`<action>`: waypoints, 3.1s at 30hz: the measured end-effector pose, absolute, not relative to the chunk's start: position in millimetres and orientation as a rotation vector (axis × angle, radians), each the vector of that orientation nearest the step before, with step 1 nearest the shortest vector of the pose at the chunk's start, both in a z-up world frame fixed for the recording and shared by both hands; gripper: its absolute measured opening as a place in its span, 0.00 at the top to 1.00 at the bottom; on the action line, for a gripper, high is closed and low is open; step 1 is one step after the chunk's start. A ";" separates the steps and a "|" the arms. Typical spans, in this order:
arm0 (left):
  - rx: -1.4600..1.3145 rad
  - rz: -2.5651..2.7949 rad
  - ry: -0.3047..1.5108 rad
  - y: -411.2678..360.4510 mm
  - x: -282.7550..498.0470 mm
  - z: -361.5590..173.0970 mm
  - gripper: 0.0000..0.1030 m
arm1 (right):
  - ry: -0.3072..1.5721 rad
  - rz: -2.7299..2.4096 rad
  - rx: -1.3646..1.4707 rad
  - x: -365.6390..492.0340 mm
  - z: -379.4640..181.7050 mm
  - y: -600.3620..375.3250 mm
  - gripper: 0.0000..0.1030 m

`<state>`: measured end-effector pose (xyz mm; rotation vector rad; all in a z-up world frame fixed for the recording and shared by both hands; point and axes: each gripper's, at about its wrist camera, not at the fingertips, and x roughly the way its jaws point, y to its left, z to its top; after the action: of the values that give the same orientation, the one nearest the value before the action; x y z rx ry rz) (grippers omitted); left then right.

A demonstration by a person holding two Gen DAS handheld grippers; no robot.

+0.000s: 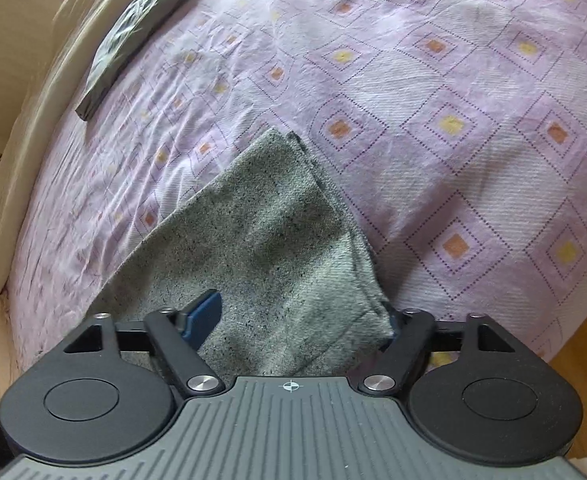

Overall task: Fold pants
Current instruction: 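Grasp the trouser corner with the right tool and lift it, then fold the lifted trouser corner over the trousers with the right tool, then release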

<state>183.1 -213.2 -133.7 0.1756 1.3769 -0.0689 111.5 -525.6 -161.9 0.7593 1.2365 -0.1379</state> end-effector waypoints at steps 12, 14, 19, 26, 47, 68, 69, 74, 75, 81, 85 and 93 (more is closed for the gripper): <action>0.106 -0.010 1.394 -214.8 253.2 -152.3 0.38 | 1.143 -0.044 0.759 104.9 -118.9 -524.0 0.86; 0.096 -0.033 1.370 -213.4 241.4 -141.8 0.39 | 1.135 -0.031 0.749 107.2 -113.0 -521.8 0.86; 0.073 -0.102 1.417 -208.7 189.9 -137.5 0.39 | 1.128 -0.015 0.715 113.2 -105.4 -513.2 0.86; 0.113 -0.166 1.502 -206.2 142.4 -163.3 0.36 | 1.130 -0.039 0.660 117.7 -97.4 -500.1 0.86; 0.040 -0.117 1.398 37.5 185.1 -127.6 0.38 | 1.038 0.302 0.181 153.0 -7.3 -177.9 0.86; 0.034 -0.199 1.315 75.3 186.6 -98.8 0.38 | 1.121 0.293 0.297 129.5 -63.8 -119.7 0.62; 0.027 -0.218 1.317 67.0 186.4 -99.7 0.38 | 1.130 0.254 0.300 128.2 -66.2 -132.3 0.63; 0.078 -0.237 1.408 30.6 176.1 -132.4 0.38 | 1.231 0.083 0.298 124.7 -111.1 -190.8 0.79; 0.083 -0.229 1.451 28.2 172.0 -142.7 0.38 | 1.270 0.054 0.300 123.5 -123.3 -200.3 0.79; -0.014 -0.129 1.542 46.4 152.5 -166.2 0.27 | 1.396 0.021 0.346 112.6 -148.1 -230.6 0.95; -0.044 -0.075 1.547 54.6 151.2 -162.1 0.28 | 1.307 0.119 0.290 126.7 -125.4 -228.9 0.92; -0.034 0.028 1.562 50.7 145.3 -155.7 0.28 | 1.271 0.150 0.248 201.1 -134.1 -236.5 0.92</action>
<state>145.3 50.7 -155.7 -0.0340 1.5623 0.0277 201.1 -236.5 -134.1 0.2480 1.2710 0.1500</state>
